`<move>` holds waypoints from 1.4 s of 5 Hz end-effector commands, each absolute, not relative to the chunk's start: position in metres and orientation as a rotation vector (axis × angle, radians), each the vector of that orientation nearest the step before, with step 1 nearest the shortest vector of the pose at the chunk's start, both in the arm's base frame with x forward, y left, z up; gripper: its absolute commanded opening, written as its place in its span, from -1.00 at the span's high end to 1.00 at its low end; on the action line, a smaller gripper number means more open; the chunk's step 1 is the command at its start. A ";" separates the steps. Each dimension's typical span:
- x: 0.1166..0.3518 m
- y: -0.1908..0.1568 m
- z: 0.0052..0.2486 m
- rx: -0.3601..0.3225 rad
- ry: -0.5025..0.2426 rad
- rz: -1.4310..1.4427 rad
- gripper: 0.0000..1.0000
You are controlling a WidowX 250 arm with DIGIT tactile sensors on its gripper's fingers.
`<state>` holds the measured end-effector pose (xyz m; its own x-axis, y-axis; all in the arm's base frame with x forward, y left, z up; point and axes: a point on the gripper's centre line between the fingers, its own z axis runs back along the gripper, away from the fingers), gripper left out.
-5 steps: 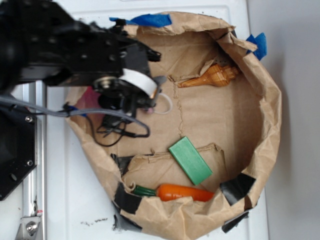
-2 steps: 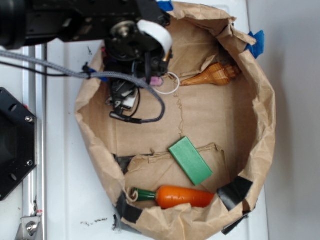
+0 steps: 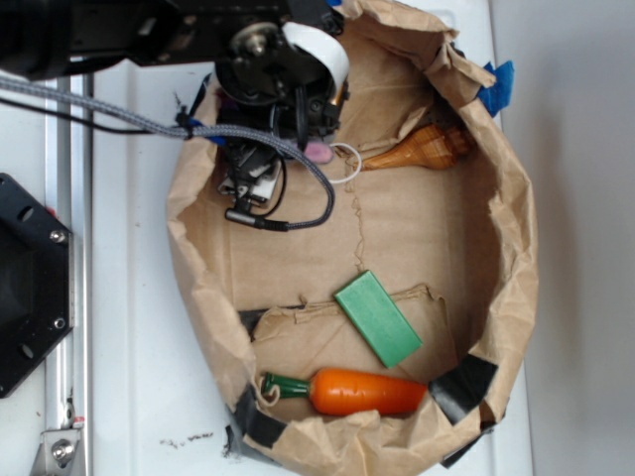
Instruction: Grab the gray animal.
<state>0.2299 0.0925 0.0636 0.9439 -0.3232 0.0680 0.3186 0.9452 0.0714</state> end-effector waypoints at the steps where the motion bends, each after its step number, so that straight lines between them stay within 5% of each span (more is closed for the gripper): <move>1: 0.222 0.083 0.041 0.088 -0.009 -0.396 -1.00; 4: 0.225 0.079 0.032 0.068 0.027 -0.398 -1.00; 5: 0.224 0.077 0.032 0.078 0.016 -0.383 1.00; 7: 0.221 0.077 0.034 0.092 0.002 -0.373 1.00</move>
<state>0.2206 0.0809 0.0251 0.9319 -0.3602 -0.0421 0.3623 0.9295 0.0685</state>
